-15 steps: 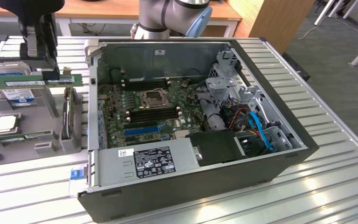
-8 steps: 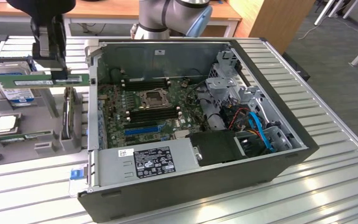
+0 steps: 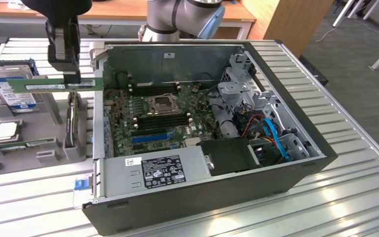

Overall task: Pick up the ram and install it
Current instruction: 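Pick up the ram and move it above insertion slot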

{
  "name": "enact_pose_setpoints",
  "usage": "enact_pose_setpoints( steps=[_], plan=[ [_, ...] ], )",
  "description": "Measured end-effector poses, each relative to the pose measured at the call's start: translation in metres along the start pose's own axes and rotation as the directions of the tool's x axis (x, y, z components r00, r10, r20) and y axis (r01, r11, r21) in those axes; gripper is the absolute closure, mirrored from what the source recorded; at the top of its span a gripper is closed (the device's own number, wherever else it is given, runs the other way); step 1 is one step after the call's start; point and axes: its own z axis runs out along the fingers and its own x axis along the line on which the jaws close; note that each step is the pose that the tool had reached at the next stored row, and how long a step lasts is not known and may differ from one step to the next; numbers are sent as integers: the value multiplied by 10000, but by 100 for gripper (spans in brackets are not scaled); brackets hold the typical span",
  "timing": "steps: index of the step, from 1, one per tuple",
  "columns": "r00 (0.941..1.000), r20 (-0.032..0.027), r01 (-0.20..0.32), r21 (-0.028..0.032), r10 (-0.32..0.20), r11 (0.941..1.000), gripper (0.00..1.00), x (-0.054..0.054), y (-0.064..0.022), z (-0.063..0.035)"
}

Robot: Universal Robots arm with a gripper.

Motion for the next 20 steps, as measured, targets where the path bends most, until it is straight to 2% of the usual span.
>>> enact_pose_setpoints(
  steps=[20],
  plan=[
    [10000,1,-1,-36,1,10000,88,6,-426,-42]
  ],
)
